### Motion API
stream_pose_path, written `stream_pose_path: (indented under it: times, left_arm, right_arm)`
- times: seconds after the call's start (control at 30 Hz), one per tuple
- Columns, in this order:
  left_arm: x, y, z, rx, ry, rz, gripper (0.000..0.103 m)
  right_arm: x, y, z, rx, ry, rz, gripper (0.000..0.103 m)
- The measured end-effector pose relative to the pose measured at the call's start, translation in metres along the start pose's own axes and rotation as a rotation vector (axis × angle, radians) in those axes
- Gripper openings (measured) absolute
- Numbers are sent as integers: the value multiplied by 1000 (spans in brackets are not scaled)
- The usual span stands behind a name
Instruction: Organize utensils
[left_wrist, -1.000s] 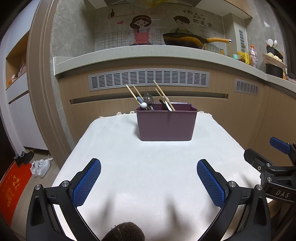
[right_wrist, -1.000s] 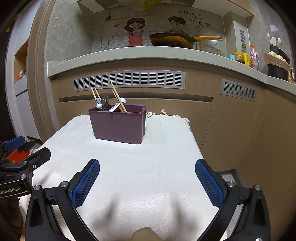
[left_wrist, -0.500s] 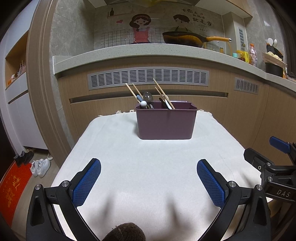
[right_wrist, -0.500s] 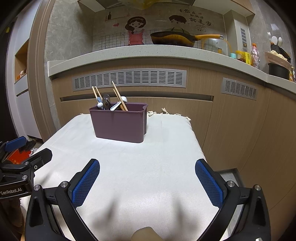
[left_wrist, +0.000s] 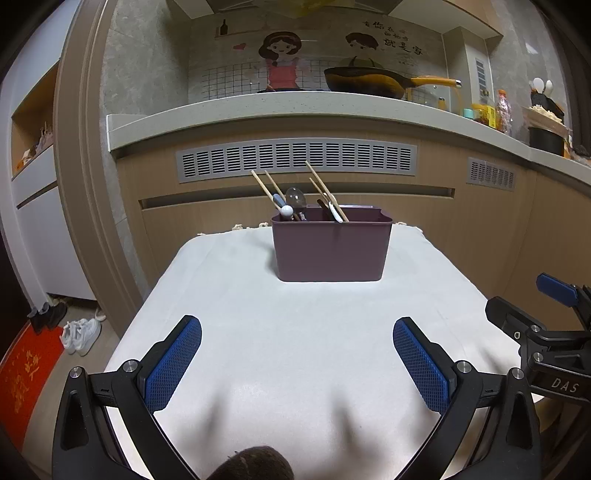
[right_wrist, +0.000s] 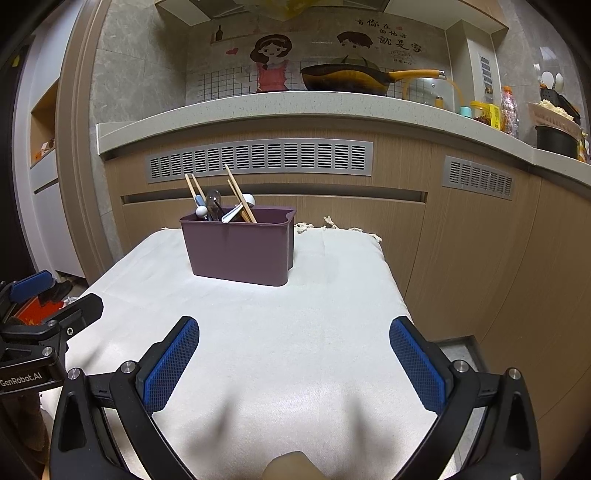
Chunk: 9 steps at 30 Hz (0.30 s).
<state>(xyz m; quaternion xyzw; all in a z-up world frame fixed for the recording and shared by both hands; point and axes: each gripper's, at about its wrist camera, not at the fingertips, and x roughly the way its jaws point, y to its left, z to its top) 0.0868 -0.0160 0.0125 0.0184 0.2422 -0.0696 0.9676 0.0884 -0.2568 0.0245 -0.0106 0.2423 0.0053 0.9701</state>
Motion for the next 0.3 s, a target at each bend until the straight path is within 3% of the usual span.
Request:
stream_pose_path:
  times: [0.3]
  left_arm:
    - [0,0,0,1,-2,3,103]
  right_arm:
    - [0,0,0,3,6,3,102]
